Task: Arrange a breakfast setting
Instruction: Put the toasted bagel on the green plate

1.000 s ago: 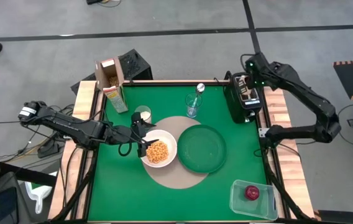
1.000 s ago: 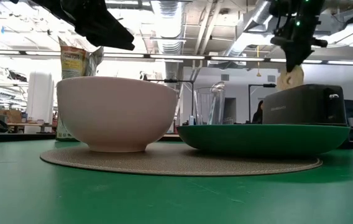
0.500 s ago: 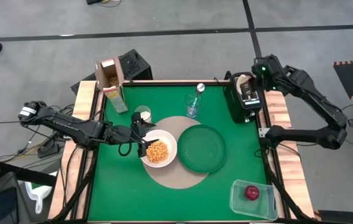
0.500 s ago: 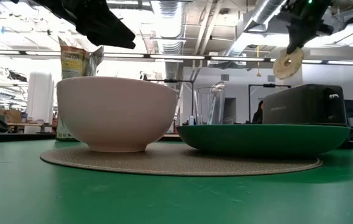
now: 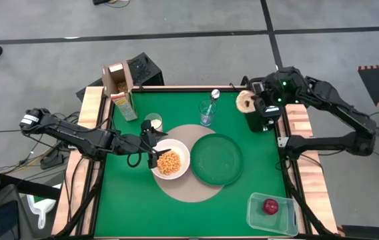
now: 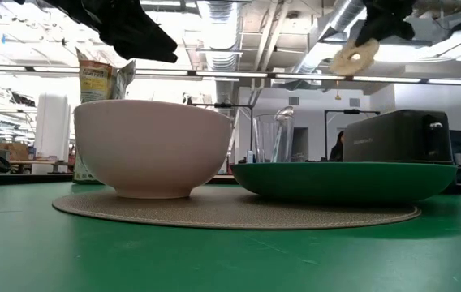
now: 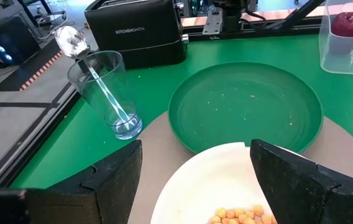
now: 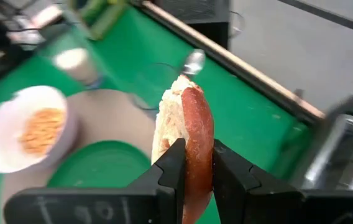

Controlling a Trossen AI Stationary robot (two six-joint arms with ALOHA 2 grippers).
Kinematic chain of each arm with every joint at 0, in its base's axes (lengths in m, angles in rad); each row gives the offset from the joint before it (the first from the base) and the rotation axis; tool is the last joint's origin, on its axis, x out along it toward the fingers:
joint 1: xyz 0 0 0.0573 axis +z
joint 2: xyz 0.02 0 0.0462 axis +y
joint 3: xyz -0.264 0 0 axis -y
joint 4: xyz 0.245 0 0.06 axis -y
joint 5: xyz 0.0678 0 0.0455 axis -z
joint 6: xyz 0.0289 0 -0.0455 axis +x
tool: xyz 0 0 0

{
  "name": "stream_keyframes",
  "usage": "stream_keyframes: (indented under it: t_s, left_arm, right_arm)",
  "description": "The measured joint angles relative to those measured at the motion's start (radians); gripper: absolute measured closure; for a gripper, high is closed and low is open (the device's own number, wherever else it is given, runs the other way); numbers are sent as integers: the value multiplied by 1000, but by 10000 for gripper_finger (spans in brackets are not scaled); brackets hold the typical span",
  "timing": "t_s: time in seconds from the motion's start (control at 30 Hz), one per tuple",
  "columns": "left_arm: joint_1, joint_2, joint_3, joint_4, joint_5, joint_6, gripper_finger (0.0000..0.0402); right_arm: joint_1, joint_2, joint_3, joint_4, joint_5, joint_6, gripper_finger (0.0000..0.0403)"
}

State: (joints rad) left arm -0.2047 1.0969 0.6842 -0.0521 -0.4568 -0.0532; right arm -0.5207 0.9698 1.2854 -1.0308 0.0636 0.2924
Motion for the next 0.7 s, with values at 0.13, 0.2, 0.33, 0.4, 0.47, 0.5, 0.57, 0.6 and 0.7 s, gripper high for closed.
stream_keyframes:
  t_s: [0.13, 0.2, 0.33, 0.4, 0.47, 0.5, 0.57, 0.6, 0.7]
  left_arm:
    - [0, 0, 0, 0, 0, 0, 116]
    - [0, 0, 0, 0, 0, 0, 116]
    - [0, 0, 0, 0, 0, 0, 116]
    - [0, 0, 0, 0, 2, 0, 116]
    - [0, 0, 0, 0, 3, 0, 116]
    - [0, 0, 0, 0, 3, 0, 116]
    - [0, 0, 0, 0, 3, 0, 116]
    - [0, 0, 0, 0, 3, 0, 116]
    - [0, 0, 0, 0, 3, 0, 116]
  right_arm:
    - [89, 13, -7, 53, -22, 25, 316]
    - [125, 20, -42, 92, -41, 35, 316]
    - [164, 20, -163, 239, -131, 60, 316]
    - [178, 20, -230, 325, -178, 79, 316]
    - [194, 21, -293, 409, -223, 91, 316]
    - [201, 21, -323, 452, -245, 102, 316]
    - [217, 21, -379, 532, -283, 119, 316]
    - [226, 21, -402, 561, -298, 126, 316]
    - [256, 32, -455, 611, -301, 137, 316]
